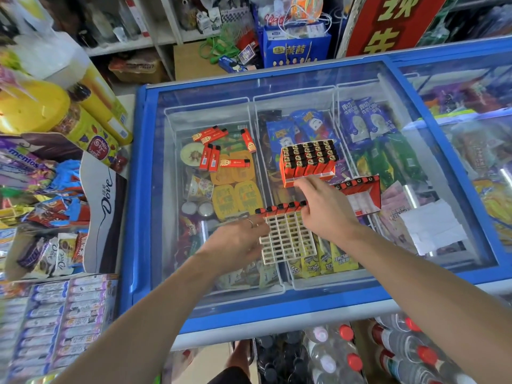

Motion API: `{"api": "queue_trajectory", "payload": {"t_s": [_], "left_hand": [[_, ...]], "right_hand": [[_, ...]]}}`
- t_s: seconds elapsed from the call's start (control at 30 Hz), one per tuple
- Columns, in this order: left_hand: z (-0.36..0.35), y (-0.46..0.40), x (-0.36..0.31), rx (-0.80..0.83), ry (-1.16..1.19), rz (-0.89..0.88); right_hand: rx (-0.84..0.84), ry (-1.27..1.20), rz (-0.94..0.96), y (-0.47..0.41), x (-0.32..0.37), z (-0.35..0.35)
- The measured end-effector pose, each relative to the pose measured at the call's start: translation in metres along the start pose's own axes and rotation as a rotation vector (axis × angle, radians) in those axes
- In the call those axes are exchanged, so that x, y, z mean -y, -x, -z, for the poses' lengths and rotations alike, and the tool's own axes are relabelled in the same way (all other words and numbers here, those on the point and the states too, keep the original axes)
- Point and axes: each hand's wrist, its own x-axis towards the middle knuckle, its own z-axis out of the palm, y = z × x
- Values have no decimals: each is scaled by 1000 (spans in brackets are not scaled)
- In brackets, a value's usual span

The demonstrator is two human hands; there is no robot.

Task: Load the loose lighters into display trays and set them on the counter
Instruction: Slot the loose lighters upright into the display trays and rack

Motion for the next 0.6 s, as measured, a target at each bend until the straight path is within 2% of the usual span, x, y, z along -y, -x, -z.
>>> {"api": "queue_trajectory", "payload": {"t_s": [0.1,0.27,0.33,0.43,0.6], "left_hand": [[25,0,28,-177,64,127],[60,-14,75,-267,118,420],[68,-23,92,-292,160,510],[74,-41,117,-214,233,632],[71,-67,145,-132,330,753]], "right_hand": [[-82,-31,-6,-19,15,14],[-122,-188,-25,-67,47,23],[-46,-264,-35,-89,60,20],[124,-302,-96,-123,75,9],[274,-161,-149,-164,86,-24]]}}
